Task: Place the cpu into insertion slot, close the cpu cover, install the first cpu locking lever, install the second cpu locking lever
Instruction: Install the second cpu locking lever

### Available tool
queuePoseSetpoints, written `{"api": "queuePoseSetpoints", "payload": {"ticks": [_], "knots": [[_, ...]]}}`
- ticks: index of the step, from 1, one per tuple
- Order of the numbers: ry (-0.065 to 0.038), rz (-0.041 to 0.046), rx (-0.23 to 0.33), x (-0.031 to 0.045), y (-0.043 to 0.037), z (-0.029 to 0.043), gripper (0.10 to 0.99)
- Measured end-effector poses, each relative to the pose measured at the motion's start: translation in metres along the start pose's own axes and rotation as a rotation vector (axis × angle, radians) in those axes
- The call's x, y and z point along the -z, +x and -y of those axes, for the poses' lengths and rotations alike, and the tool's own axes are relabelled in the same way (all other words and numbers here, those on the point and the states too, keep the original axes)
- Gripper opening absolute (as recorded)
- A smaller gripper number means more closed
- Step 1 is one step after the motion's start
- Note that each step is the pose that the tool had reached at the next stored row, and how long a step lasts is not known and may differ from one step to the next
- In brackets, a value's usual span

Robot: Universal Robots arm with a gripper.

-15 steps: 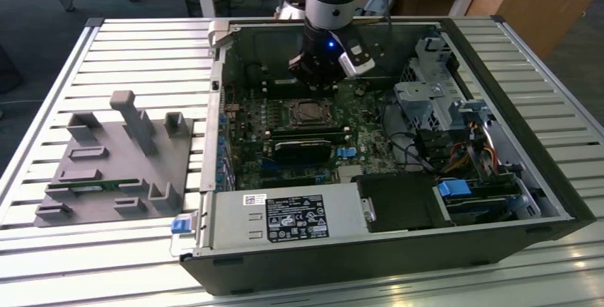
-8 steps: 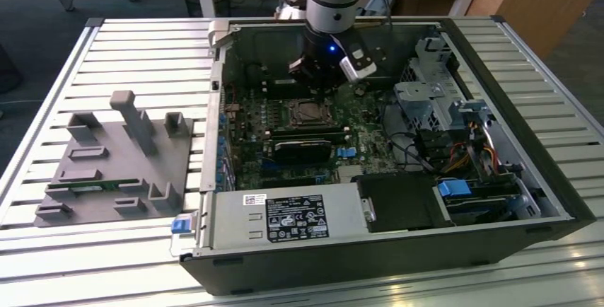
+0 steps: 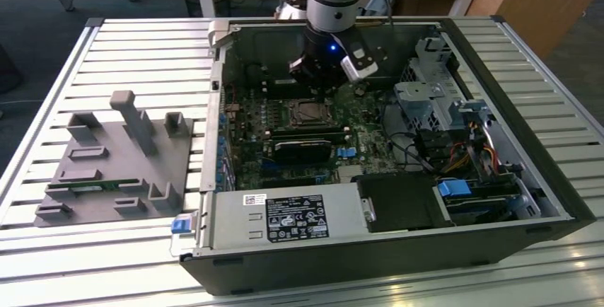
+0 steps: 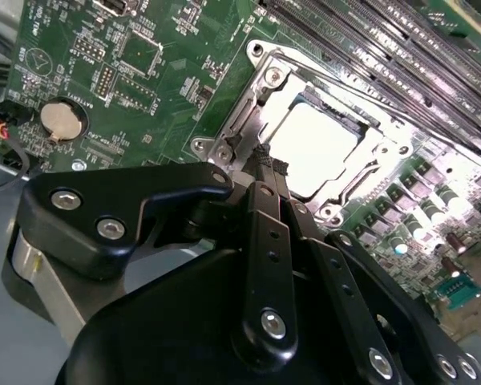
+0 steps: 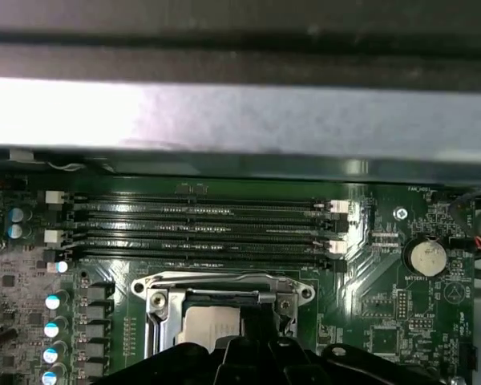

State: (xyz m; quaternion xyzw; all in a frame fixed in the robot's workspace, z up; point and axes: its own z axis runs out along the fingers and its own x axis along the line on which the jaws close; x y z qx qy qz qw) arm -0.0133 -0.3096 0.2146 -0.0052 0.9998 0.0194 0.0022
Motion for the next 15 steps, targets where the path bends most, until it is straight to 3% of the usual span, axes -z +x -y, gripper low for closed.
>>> {"api": "queuePoseSetpoints", "payload": {"ticks": [5, 15], "knots": [[0.000, -0.0001, 0.000, 0.0106, 0.0001, -0.0002, 0.118], [0.000, 0.0000, 0.000, 0.0119, 0.0007, 0.0071, 0.118]]}}
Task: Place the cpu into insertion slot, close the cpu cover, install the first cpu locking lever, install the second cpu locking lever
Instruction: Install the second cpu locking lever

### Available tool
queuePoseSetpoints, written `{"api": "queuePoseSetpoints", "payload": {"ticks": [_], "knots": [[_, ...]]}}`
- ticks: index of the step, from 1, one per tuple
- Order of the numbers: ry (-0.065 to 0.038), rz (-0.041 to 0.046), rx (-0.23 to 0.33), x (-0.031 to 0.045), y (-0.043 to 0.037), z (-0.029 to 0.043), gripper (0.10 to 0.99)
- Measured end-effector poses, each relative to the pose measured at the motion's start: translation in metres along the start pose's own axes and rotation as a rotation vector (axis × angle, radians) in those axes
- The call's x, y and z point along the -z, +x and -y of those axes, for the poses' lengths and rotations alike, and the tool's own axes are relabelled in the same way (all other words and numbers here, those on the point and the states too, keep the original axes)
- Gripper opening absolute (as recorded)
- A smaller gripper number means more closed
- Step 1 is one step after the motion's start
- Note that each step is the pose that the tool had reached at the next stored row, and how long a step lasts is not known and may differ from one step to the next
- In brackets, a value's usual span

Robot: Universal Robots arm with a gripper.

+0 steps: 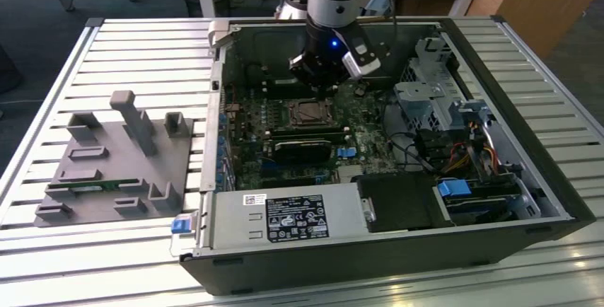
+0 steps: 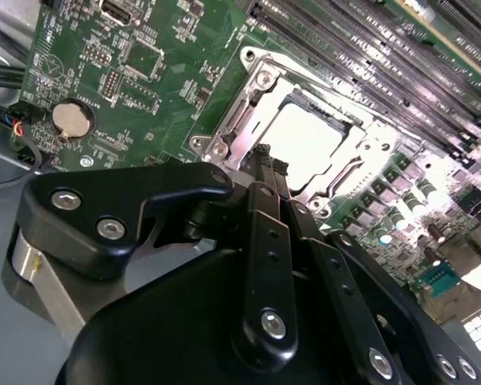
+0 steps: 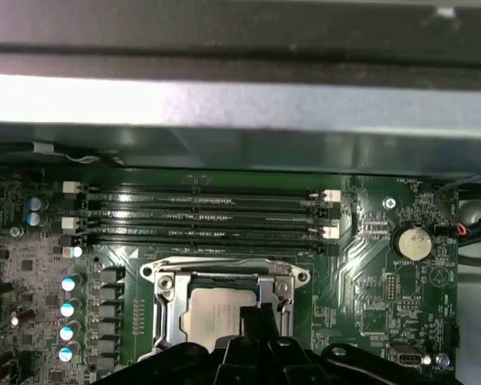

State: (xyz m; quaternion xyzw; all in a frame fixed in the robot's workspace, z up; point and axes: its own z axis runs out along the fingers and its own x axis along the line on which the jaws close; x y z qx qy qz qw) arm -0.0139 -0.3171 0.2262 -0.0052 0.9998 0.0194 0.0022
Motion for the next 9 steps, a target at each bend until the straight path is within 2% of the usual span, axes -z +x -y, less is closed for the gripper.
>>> {"api": "queuePoseSetpoints", "payload": {"ticks": [6, 9], "knots": [[0.000, -0.0002, 0.000, 0.0002, 0.0001, 0.0047, 0.118], [0.000, -0.0002, 0.000, 0.0004, 0.0001, 0.0107, 0.118]]}}
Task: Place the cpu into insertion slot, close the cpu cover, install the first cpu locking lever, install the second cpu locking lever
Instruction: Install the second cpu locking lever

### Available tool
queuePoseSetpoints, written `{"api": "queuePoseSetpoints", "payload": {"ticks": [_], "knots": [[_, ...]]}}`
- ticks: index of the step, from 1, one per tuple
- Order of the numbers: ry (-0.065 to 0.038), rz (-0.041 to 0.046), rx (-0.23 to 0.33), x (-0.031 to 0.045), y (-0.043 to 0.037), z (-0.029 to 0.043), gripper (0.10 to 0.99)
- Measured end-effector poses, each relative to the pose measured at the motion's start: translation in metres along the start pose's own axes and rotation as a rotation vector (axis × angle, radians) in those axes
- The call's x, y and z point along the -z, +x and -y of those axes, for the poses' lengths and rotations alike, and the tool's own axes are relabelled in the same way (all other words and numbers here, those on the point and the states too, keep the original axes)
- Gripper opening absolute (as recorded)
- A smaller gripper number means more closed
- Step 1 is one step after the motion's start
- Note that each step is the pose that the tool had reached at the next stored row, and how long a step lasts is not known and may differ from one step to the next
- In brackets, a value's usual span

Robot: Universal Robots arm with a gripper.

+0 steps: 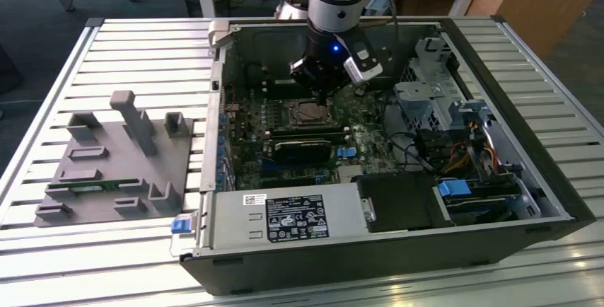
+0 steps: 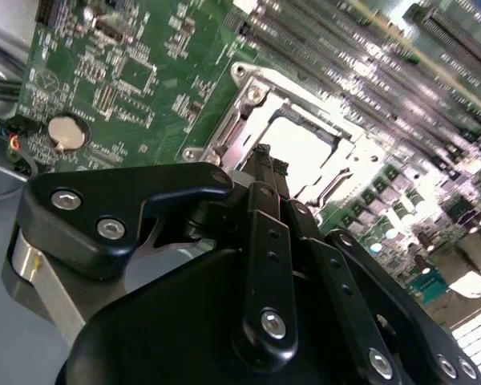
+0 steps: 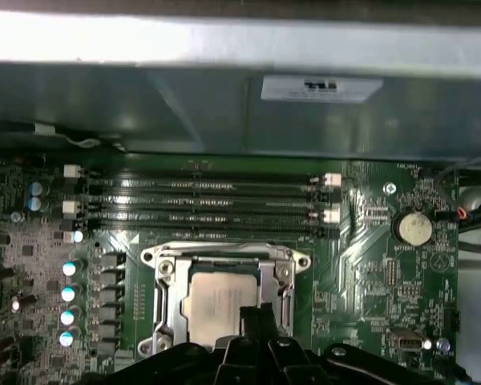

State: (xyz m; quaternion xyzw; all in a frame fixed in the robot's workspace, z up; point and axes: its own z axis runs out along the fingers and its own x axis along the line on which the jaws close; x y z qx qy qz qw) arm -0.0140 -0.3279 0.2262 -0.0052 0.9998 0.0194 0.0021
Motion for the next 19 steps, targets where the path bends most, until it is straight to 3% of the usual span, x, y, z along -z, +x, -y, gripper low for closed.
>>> {"api": "queuePoseSetpoints", "payload": {"ticks": [4, 11, 19], "knots": [[0.000, 0.0000, 0.000, 0.0003, 0.0001, 0.0066, 0.118], [-0.001, -0.0028, 0.000, 0.0053, 0.0000, 0.0083, 0.118], [-0.007, -0.0028, 0.001, 0.0054, 0.0002, 0.0234, 0.118]]}}
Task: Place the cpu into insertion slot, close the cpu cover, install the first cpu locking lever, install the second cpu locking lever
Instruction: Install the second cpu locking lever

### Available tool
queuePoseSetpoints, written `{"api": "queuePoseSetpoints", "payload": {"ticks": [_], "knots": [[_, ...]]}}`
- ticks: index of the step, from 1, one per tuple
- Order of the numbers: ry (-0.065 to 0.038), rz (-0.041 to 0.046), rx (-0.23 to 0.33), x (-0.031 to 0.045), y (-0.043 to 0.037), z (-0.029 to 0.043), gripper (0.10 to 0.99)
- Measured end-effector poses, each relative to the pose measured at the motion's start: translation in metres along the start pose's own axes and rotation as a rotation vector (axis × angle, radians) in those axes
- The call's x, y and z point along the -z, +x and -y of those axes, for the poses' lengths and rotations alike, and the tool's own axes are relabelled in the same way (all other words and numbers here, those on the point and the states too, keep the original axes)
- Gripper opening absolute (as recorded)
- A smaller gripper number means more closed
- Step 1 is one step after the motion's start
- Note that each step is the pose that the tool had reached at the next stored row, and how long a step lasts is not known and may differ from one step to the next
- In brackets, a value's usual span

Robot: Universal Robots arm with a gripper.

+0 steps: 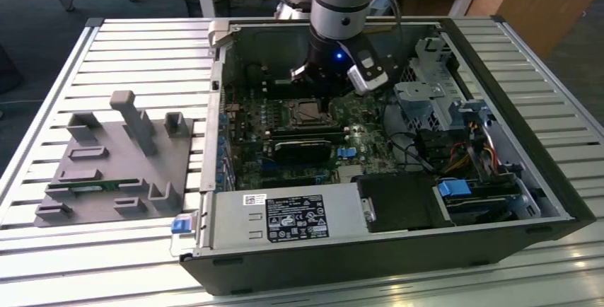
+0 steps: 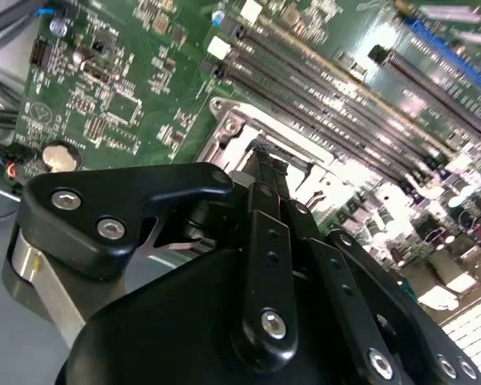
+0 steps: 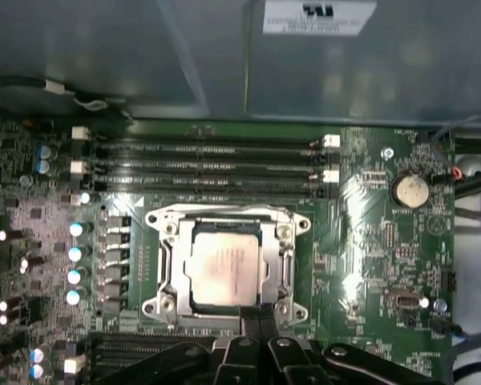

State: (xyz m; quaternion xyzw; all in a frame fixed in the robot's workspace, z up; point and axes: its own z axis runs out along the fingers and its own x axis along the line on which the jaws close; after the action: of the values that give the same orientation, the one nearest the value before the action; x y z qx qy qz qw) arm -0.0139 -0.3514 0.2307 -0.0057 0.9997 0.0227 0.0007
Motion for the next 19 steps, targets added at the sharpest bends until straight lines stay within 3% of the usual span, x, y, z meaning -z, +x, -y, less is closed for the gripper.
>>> {"api": "queuePoseSetpoints", "payload": {"ticks": [9, 14, 19], "knots": [[-0.001, -0.0003, 0.006, -0.0002, 0.0003, 0.0134, 0.118], [-0.001, -0.0003, 0.007, -0.0009, 0.0146, 0.0145, 0.118], [-0.002, -0.0003, 0.008, -0.0030, 0.0228, 0.0145, 0.118]]}}
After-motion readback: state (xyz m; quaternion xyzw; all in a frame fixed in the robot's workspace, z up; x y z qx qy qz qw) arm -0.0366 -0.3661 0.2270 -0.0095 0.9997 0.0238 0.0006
